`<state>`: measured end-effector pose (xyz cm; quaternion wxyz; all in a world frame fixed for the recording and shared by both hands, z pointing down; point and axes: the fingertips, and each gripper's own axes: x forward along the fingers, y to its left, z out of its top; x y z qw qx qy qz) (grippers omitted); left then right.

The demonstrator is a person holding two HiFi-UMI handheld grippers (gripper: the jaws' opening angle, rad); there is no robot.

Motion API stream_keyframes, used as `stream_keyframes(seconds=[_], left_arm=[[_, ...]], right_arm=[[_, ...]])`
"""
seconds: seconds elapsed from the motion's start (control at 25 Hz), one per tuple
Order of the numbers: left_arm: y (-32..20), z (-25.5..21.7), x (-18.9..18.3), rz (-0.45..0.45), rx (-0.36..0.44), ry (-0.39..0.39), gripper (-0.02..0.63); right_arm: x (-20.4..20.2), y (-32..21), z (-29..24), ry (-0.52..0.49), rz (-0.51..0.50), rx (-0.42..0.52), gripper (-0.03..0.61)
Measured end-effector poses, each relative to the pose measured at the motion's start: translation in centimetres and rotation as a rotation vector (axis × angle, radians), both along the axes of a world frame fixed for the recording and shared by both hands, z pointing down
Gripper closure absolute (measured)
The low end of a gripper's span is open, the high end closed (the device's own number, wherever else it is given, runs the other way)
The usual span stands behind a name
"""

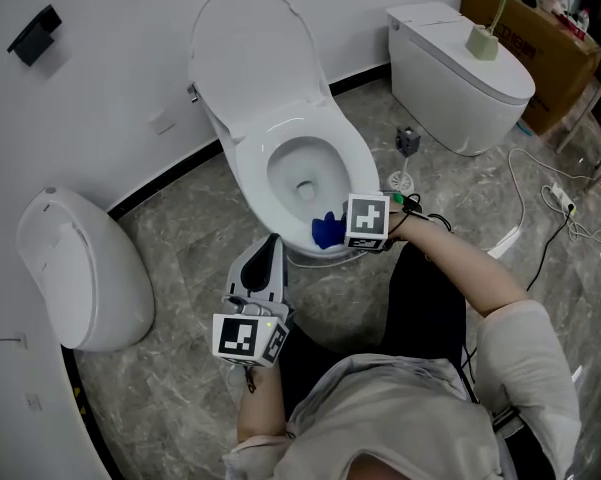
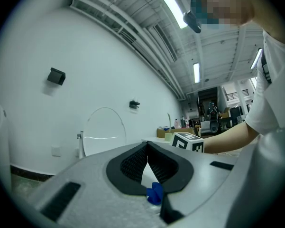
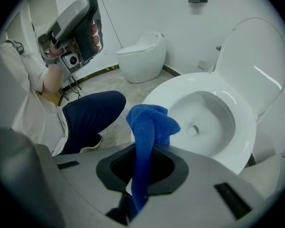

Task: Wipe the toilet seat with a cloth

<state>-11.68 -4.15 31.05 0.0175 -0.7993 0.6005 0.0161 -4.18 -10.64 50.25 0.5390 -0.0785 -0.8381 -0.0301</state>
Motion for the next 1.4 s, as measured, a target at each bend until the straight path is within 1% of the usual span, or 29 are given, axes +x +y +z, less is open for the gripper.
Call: stream_keyframes(seconds=[0.12,0.28,0.48,0.72,0.88,1.16,1.4], left_arm=[[-0.1,0.0,0.4,0.007,0.002,-0.003,0.606],[-0.2,-0.1,0.6,0.013,0.001,-0.007,0.606],[-0.5,0.0,0.9,0.022,-0.005,-0.008,0.606],[-0.6,0.2,1.3,0.031,-0.004,-0.007,0.606],[-0.7,0.3,1.6,0.039,-0.008,0.001,0.606],[-0.9,0.4,1.7,0.044,-0.011,-0.003,0.606],[-1.1,0.5,2.0,0.057,-0.017,-0.005,0.606]], right_arm=[[0.1,0.0,0.0,-0.031,0.024,0.005,0.543],[0.2,-0.2,-0.1,-0.101,0.084,-0.067,0.543],[0.4,-0.6,-0.2,-0.152,0.123,-0.089,0.543],[1.5,-1.6,0.1,-0.165,0.146,-0.072,0.543],[2.2,-2.4,0.1,-0.164,0.173,-0.078,0.543],[2.9,-3.4,0.2,-0.172,0.186,-0.073,0.543],[3.4,-4.4,0.0,-0.193,0.219,-0.056,0.543]])
